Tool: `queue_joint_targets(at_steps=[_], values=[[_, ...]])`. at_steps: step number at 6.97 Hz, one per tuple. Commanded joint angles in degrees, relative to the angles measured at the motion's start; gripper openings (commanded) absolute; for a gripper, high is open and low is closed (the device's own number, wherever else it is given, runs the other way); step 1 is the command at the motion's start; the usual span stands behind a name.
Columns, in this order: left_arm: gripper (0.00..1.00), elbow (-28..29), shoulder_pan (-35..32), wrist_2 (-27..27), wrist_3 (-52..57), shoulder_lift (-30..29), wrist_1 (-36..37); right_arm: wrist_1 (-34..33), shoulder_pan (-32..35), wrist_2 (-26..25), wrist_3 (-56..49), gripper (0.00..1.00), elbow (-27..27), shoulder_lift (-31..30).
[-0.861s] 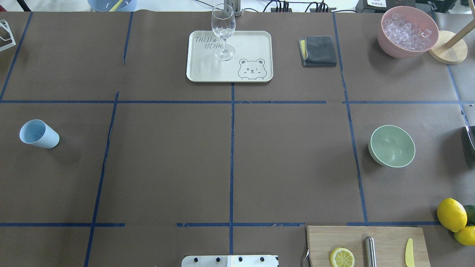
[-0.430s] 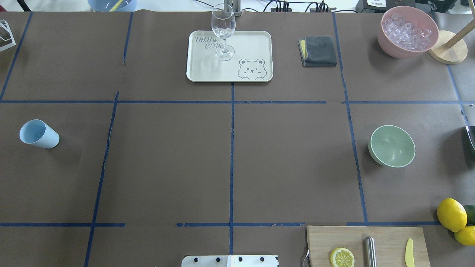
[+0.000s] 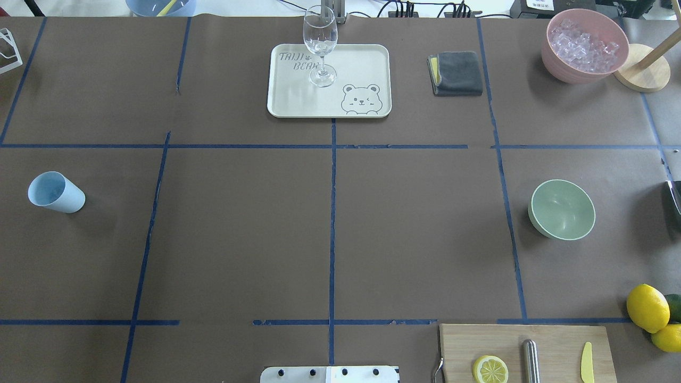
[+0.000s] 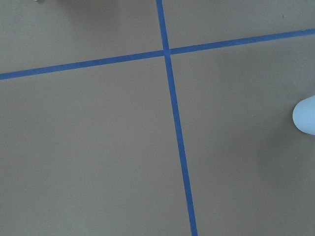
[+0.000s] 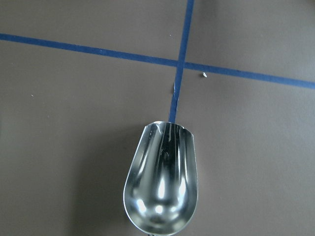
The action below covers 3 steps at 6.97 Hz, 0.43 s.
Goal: Pour ice into bowl
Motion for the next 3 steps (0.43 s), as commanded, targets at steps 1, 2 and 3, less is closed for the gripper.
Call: queue_joint_targets(at_steps=[1,2,3], values=[[1.00,-0.08,-0.06,-0.03,0.04,-0.12,-0.09,10.41,-1.01,0.02,0.25,1.00,-0.35,0.25],[1.00,-0.08,-0.06,-0.03,0.04,-0.21,-0.18,11.49,-1.71,2.81,1.21,1.00,-0.53,1.73],[1.00,-0.17,-0.06,-0.12,0.04,-0.21,-0.18,11.94,-2.33,5.54,6.79,1.00,-0.70,2.26]])
